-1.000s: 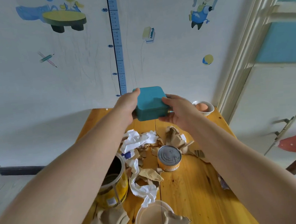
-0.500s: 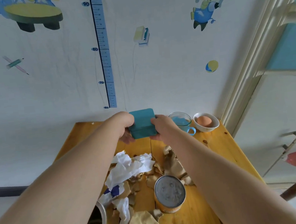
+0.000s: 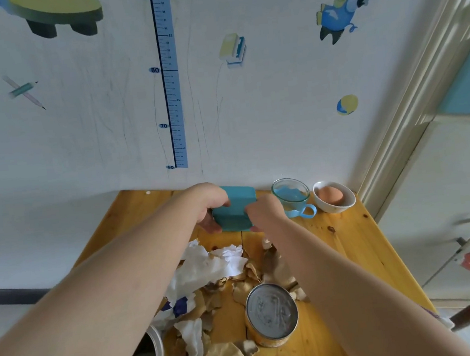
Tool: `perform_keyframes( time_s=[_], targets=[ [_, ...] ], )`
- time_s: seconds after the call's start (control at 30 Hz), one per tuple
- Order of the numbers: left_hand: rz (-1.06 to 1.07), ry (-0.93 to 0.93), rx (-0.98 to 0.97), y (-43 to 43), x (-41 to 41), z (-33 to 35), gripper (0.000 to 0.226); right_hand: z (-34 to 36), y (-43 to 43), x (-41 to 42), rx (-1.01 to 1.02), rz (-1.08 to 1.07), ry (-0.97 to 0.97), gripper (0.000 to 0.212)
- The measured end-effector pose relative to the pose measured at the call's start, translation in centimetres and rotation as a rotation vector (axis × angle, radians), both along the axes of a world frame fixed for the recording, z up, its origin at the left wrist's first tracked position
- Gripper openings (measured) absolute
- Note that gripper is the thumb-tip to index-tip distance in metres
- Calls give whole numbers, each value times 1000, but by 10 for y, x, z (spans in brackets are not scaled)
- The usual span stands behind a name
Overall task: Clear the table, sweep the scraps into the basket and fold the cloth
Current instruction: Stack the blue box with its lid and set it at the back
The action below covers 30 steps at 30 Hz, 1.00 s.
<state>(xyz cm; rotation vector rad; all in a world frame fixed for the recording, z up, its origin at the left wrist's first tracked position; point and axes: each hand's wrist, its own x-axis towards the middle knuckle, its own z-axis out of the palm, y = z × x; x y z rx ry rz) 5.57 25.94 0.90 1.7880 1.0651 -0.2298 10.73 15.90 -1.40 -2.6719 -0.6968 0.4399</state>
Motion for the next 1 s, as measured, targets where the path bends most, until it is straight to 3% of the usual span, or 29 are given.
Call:
perform_keyframes(
  time_s=[0.1, 0.2, 0.37, 0.7, 1.0],
  targets=[
    [-24, 9, 112, -5, 2, -2, 37, -5, -6, 4, 85, -6, -85, 14],
    [-85, 2, 228, -11, 3, -2, 31, -1, -15, -2, 108, 77, -258, 30],
    [-100, -88, 179, -19, 8, -5, 26, -6, -16, -5, 14, 212, -393, 29],
    [-88, -201, 165, -9, 26, -19, 40, -13, -5, 15, 6, 223, -484, 26],
    [-103, -194, 167, -10, 14, -8, 50, -6, -11, 14, 111, 156, -402, 25]
  ],
)
